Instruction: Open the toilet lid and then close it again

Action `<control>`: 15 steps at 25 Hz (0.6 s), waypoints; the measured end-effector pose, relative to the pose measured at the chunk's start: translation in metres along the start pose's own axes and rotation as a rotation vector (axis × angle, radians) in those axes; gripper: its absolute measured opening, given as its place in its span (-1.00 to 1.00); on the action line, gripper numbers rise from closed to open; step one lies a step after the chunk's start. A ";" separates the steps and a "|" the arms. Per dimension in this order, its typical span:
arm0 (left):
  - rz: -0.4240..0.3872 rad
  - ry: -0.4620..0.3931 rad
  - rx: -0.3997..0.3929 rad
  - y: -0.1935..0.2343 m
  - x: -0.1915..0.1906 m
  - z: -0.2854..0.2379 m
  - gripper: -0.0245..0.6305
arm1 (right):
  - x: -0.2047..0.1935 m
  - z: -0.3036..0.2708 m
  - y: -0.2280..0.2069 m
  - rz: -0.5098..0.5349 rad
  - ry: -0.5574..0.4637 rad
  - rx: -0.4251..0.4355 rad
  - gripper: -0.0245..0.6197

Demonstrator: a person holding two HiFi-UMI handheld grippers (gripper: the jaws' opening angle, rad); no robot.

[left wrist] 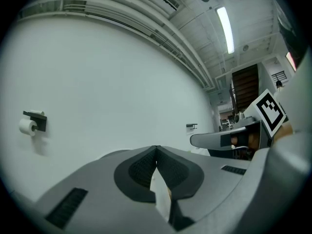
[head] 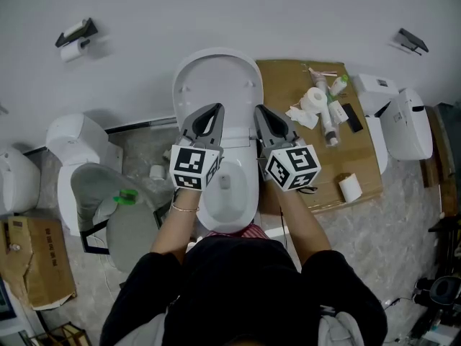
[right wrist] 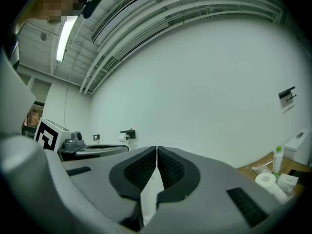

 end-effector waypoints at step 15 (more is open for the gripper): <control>0.003 0.022 0.009 0.012 -0.005 -0.022 -0.92 | -0.006 -0.023 -0.015 -0.007 0.016 -0.003 -0.86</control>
Point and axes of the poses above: the fingertips, and each gripper's own axes: z backward along the fingers, y to its left, x out of its top, the point moved 1 cm from there along z, backward along the fingers, and after that the axes turned 10 degrees about y, right-handed, at the moved point
